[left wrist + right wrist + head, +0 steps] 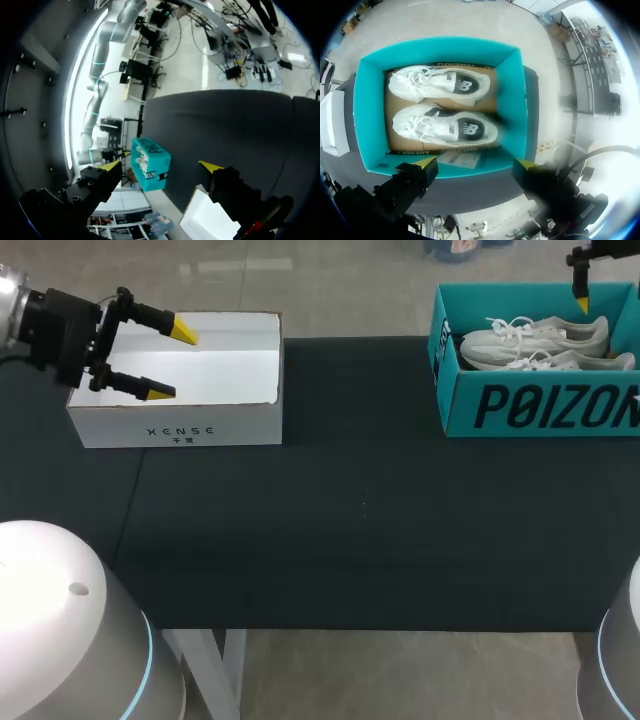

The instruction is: Take the shoe out of the shoebox, open the shoe tongue, remove and reinsert the insole, then place the shoe into the shoebox

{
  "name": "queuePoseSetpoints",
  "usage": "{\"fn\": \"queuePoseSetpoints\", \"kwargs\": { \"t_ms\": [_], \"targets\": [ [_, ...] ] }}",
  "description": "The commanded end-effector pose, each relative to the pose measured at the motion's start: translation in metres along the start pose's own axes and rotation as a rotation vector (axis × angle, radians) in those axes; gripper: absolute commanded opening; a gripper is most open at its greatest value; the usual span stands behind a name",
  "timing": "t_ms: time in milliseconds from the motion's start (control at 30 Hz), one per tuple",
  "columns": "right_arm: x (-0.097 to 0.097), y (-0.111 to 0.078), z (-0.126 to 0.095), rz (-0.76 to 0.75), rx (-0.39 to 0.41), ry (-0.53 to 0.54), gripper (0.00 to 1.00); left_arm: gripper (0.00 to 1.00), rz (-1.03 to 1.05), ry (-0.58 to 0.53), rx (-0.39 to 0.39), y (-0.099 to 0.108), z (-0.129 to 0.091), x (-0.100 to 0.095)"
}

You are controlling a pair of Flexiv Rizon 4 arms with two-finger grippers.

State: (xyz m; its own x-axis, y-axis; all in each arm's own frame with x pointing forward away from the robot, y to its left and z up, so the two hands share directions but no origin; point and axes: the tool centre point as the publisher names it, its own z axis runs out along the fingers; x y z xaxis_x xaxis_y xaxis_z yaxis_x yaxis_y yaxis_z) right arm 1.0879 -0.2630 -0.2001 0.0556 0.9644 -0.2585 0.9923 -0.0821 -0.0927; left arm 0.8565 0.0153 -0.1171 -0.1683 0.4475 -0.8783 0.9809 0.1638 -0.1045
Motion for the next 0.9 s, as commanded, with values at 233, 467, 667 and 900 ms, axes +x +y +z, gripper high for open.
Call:
{"fn": "queuePoseSetpoints", "kwargs": {
  "t_ms": [233, 467, 667, 900],
  "targets": [
    [0.000, -0.007, 0.001, 0.000, -0.117, 0.001, 1.00, 1.00, -0.549, 0.058, -0.619, 0.022, 0.035, -0.013],
    [0.000, -0.007, 0.001, 0.000, -0.117, 0.001, 1.00, 1.00, -0.843, 0.000, -0.866, 0.043, 0.033, -0.021],
    [0.000, -0.007, 0.001, 0.000, -0.117, 0.001, 1.00, 1.00, -1.121, -0.137, -1.143, 0.083, 0.025, -0.024],
    [0.000, -0.007, 0.001, 0.000, -0.117, 0.001, 1.00, 1.00, -1.066, -0.328, -1.171, 0.100, 0.023, -0.024]
  ]
}}
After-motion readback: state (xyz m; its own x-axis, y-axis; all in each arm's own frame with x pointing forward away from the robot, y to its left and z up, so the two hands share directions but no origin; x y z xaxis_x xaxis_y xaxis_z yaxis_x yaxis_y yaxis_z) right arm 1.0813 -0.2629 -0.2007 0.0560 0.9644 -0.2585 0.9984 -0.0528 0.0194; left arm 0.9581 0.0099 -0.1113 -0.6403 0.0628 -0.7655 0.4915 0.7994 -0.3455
